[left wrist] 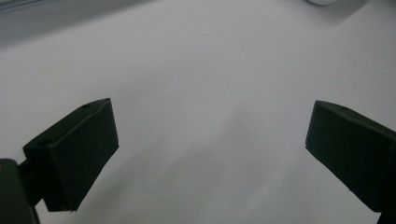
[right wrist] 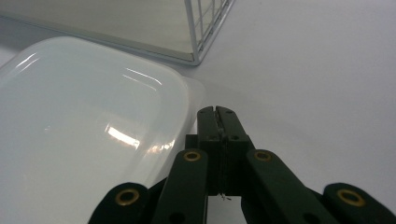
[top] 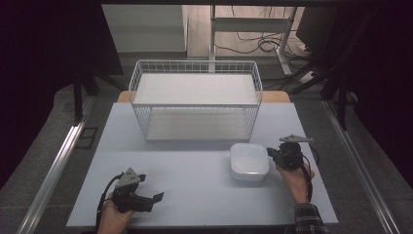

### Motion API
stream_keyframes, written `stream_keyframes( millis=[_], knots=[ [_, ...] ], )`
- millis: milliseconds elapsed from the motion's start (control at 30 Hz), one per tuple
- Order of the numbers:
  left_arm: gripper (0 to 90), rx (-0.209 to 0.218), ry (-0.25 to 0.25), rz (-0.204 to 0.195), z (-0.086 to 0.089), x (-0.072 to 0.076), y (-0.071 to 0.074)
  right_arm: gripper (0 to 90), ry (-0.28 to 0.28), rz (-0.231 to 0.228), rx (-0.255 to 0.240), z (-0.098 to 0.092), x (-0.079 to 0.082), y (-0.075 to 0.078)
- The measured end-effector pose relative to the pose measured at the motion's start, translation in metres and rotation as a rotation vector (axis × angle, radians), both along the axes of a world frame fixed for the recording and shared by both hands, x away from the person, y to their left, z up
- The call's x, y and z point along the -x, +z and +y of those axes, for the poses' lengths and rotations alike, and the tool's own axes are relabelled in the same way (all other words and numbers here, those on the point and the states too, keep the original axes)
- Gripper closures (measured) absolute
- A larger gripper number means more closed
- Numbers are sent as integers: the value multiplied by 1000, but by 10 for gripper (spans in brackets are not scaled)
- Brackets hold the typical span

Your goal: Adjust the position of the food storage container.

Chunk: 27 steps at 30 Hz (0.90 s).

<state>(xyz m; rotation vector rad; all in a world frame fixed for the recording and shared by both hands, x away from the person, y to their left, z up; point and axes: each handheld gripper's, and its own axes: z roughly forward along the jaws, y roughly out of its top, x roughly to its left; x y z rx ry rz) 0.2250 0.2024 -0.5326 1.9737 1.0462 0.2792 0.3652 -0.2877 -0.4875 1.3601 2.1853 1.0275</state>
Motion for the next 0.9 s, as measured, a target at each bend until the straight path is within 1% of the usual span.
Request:
stream_keyframes(
  millis=[67,167,300,433,467,533,567,600,633,700,800,900],
  knots=[
    [21,1,-2,0,-2,0,0,891,12,10,-19,3,1,-1],
    [21,-1,-3,-2,-3,0,0,892,28,16,-25,8,2,-1],
    [21,-4,-1,-1,-3,0,0,892,61,31,-35,21,5,-3],
    [23,-5,0,1,-2,0,0,893,112,42,-30,37,9,-5],
    [22,-4,0,1,-2,0,0,893,135,58,-28,44,12,-5],
    [23,-6,0,2,-2,0,0,893,157,70,-21,53,15,-8],
    [23,-6,0,3,-2,0,0,893,157,70,-21,53,15,-8],
    [23,-7,0,4,-2,0,0,893,184,77,-16,61,19,-10],
    [23,-6,0,4,-2,0,0,893,184,77,-16,61,19,-10],
    [24,-5,0,4,-2,0,0,892,208,71,-17,68,23,-10],
    [24,-6,2,8,-2,-1,-1,893,235,82,-22,79,28,-10],
    [24,-3,3,9,-2,0,0,893,271,89,-14,89,34,-12]
  ],
)
